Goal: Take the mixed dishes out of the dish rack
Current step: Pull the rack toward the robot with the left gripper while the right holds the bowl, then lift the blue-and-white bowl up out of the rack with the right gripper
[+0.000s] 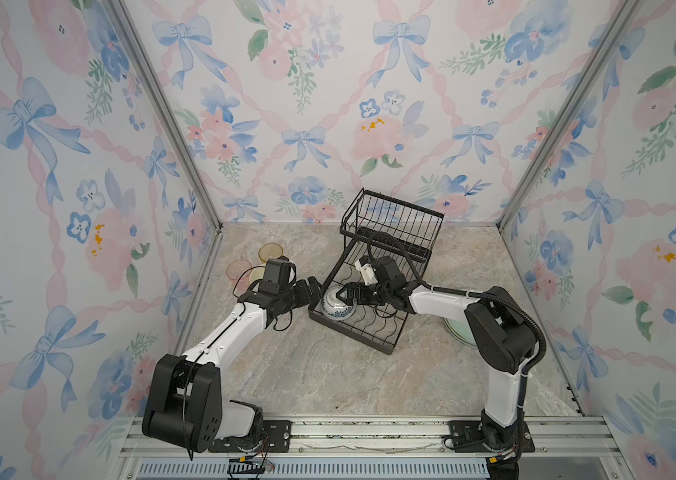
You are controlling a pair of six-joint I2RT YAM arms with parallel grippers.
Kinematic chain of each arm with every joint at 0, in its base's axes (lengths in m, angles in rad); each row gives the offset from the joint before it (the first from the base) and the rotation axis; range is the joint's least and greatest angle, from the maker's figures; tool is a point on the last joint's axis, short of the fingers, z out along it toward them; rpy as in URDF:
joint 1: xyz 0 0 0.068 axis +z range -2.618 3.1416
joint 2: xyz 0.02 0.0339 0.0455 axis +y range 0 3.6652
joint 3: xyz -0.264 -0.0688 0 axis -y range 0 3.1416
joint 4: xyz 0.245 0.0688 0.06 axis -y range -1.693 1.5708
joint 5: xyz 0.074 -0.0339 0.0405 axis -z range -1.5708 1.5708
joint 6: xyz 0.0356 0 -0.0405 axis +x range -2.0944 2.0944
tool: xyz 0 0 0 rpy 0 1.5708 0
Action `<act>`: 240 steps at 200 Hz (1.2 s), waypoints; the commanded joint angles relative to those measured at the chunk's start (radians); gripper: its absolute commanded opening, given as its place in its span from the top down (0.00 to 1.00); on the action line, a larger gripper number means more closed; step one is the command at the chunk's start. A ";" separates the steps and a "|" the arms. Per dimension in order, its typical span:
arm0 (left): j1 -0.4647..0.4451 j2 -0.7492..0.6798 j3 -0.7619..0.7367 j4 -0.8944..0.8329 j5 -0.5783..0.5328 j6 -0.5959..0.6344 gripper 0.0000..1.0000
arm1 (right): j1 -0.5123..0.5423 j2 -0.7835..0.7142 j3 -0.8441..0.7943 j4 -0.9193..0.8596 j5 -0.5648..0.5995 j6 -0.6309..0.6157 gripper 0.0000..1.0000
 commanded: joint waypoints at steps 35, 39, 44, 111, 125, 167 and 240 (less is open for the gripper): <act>0.007 0.013 0.005 -0.014 -0.005 0.015 0.02 | 0.036 -0.039 0.001 -0.067 0.038 0.033 0.03; 0.005 0.011 0.005 -0.015 -0.006 0.015 0.02 | 0.037 -0.039 0.001 -0.070 0.043 0.035 0.03; 0.006 0.012 0.005 -0.015 -0.006 0.015 0.02 | 0.037 -0.039 -0.001 -0.069 0.045 0.039 0.03; 0.005 0.018 0.012 -0.015 -0.015 0.009 0.02 | 0.040 -0.019 -0.040 0.019 0.032 0.155 0.03; 0.005 0.022 0.012 -0.015 -0.017 0.009 0.02 | 0.044 -0.016 -0.041 0.026 0.030 0.161 0.03; 0.004 0.034 0.011 -0.012 -0.011 0.009 0.02 | 0.043 0.004 -0.042 0.060 -0.004 0.192 0.03; 0.002 0.044 0.014 -0.012 -0.002 0.006 0.02 | 0.041 0.002 -0.070 0.142 -0.066 0.257 0.03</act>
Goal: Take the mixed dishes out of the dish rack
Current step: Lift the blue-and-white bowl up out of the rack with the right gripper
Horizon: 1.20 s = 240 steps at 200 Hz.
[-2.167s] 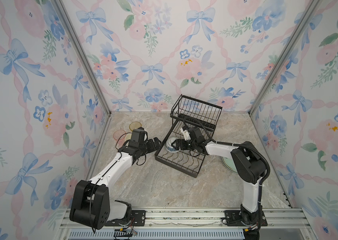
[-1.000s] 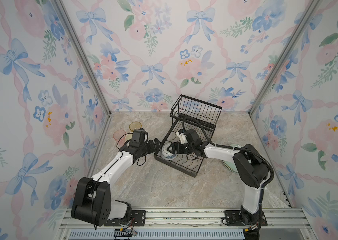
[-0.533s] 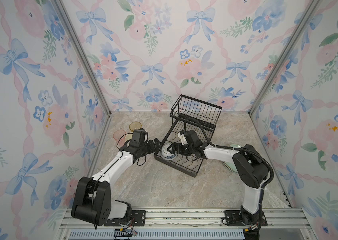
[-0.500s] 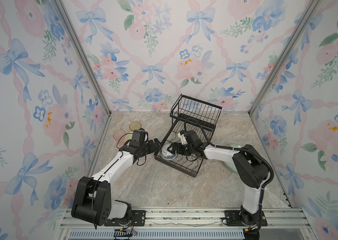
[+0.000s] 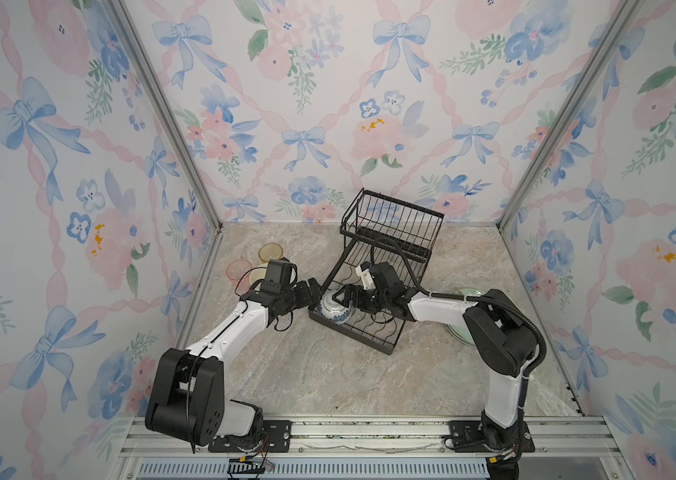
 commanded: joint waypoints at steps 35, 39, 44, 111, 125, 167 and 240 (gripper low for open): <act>0.000 0.016 0.023 -0.010 0.005 0.006 0.02 | 0.016 -0.005 -0.002 -0.111 0.032 -0.005 0.03; 0.000 0.017 0.024 -0.010 0.005 0.007 0.02 | 0.016 -0.005 -0.005 -0.109 0.031 -0.005 0.03; -0.002 0.017 0.025 -0.010 0.004 0.007 0.02 | 0.016 -0.005 -0.011 -0.096 0.024 -0.001 0.03; -0.008 0.037 0.029 -0.010 0.008 0.005 0.02 | 0.030 0.034 -0.007 -0.030 -0.031 0.047 0.03; -0.010 0.041 0.031 -0.010 0.009 0.005 0.02 | 0.029 0.040 -0.007 -0.038 -0.029 0.055 0.03; -0.016 0.052 0.035 -0.009 0.009 0.005 0.02 | 0.040 0.046 -0.029 0.035 -0.079 0.080 0.03; -0.016 0.046 0.037 -0.009 0.005 0.004 0.02 | 0.057 0.003 -0.071 0.177 -0.146 0.103 0.02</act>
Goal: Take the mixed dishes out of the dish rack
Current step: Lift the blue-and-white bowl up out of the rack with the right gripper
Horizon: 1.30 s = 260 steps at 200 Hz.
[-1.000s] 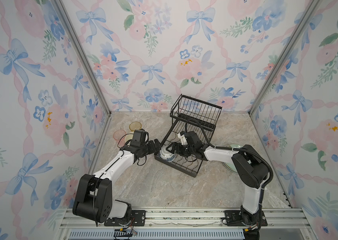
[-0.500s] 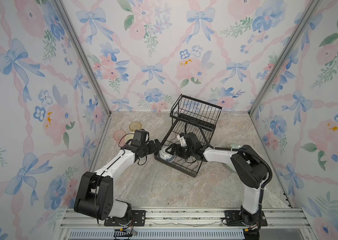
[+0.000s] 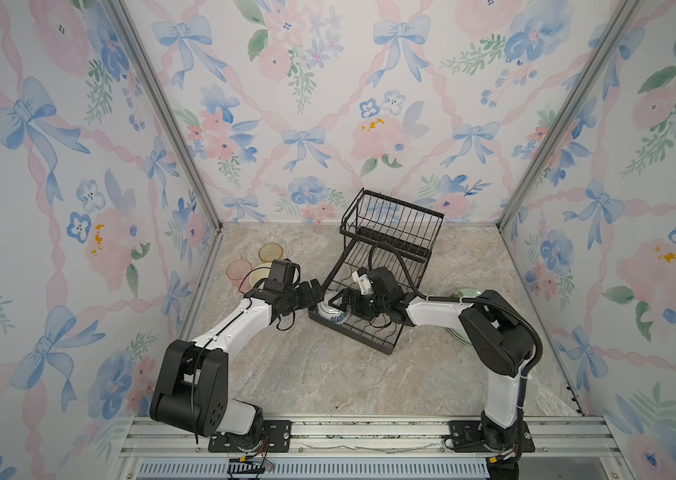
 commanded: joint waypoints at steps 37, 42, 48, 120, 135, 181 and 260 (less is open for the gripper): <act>-0.006 -0.001 0.030 -0.008 -0.002 0.005 0.02 | 0.038 -0.055 -0.034 0.068 -0.036 -0.011 0.08; -0.006 -0.001 0.031 -0.009 -0.001 0.005 0.02 | 0.039 -0.064 -0.034 0.061 -0.028 -0.017 0.09; -0.004 0.000 0.031 -0.009 0.000 0.005 0.02 | 0.040 -0.071 -0.035 0.050 -0.018 -0.025 0.11; -0.005 0.002 0.040 -0.009 -0.004 0.010 0.02 | 0.051 -0.106 -0.012 0.017 0.032 -0.087 0.25; -0.005 0.001 0.039 -0.009 -0.003 0.010 0.02 | 0.047 -0.083 0.000 0.027 0.029 -0.071 0.26; -0.003 -0.005 0.037 -0.010 -0.005 0.015 0.02 | 0.042 -0.068 -0.017 0.092 0.076 -0.035 0.34; -0.002 0.000 0.037 -0.009 -0.006 0.022 0.02 | 0.042 0.018 -0.032 0.310 0.109 0.037 0.55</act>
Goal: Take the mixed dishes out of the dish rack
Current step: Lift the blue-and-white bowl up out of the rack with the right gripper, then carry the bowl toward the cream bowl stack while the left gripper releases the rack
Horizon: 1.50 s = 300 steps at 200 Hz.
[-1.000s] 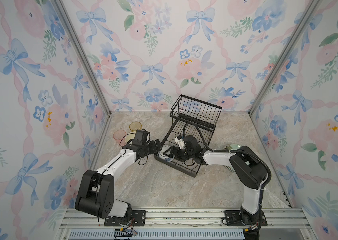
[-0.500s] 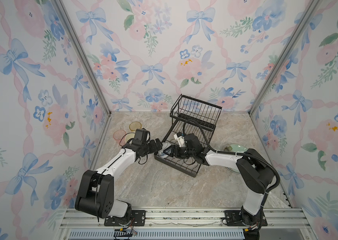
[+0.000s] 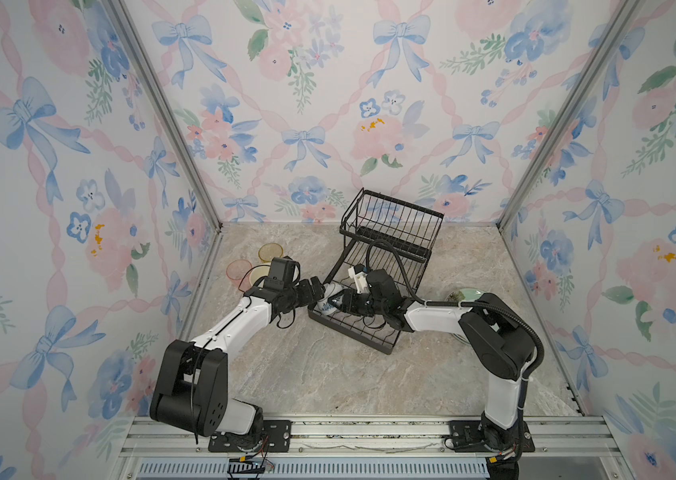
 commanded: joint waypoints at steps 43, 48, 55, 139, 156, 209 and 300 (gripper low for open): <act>-0.002 0.005 0.024 -0.010 -0.006 0.024 0.02 | 0.007 0.044 -0.018 0.219 0.059 0.041 0.58; -0.002 0.005 0.024 -0.010 -0.006 0.025 0.02 | 0.008 0.044 -0.021 0.223 0.060 0.040 0.59; -0.001 0.005 0.024 -0.009 -0.009 0.025 0.02 | 0.008 0.043 -0.020 0.228 0.060 0.041 0.60; 0.001 0.000 0.041 -0.011 -0.009 0.022 0.02 | 0.005 0.028 -0.018 0.243 0.047 0.037 0.92; 0.001 -0.016 0.038 -0.011 -0.012 0.025 0.02 | 0.006 0.014 -0.016 0.222 0.048 0.023 1.00; 0.006 -0.121 0.051 -0.034 -0.048 0.029 0.02 | 0.033 -0.024 0.059 0.074 0.045 -0.065 1.00; 0.095 -0.298 0.016 -0.042 -0.129 -0.037 0.02 | 0.105 -0.070 0.234 -0.205 0.085 -0.267 1.00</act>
